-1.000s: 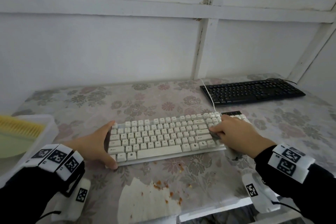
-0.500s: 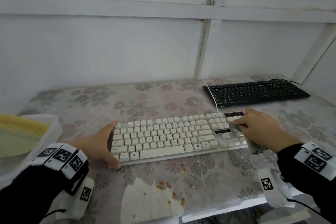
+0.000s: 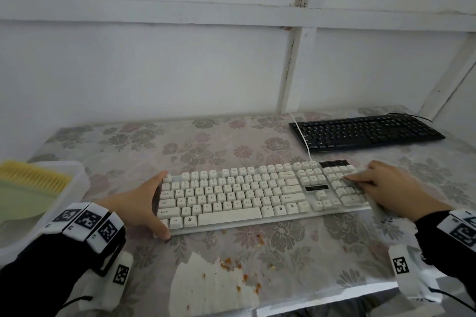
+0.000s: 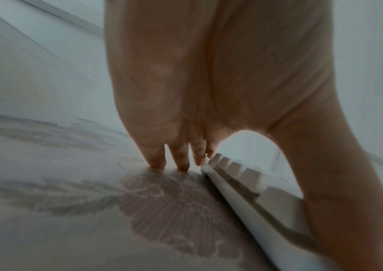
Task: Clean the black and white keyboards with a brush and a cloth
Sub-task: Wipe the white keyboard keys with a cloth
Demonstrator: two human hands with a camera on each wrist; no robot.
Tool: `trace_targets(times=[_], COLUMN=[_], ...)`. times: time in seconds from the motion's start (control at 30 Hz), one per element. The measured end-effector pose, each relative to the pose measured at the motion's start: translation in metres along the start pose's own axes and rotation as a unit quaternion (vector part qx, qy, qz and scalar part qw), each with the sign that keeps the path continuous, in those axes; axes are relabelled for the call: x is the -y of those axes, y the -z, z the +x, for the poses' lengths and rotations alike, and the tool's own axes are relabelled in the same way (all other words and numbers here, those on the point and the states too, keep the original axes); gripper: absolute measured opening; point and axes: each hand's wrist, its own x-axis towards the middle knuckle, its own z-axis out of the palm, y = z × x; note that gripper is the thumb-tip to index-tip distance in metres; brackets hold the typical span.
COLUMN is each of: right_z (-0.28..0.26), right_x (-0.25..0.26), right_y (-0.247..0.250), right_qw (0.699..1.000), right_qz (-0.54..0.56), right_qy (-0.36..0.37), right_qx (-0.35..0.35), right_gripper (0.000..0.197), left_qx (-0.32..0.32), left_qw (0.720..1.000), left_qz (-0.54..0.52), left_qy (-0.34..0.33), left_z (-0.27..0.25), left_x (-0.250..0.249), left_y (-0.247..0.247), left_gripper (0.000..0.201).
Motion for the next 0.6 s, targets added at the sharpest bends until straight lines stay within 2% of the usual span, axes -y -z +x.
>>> trace_targets(times=[0.17,0.4,0.6], right_z=[0.0031,0.0051,0.0031], right_x=[-0.009,-0.0053,-0.009], right_y=[-0.0022,-0.0028,0.0003], right_qw=[0.999,0.995,0.991], right_qz=[0.022,0.075,0.108], right_qy=[-0.023,-0.07,-0.074], right_qx=[0.014,0.0,0.011], right_gripper=[0.031,0.027,0.026], left_qx=[-0.002,-0.002,-0.003], left_qw=[1.0,1.0,1.0], left_qz=[-0.001,0.0,-0.005], left_qy=[0.003,0.003,0.001], left_z=[0.0025,0.0023,0.0009], left_x=[0.0023,0.0031,0.0022], left_y=[0.0007,-0.0004,-0.0005], left_gripper=[0.174,0.173,0.172])
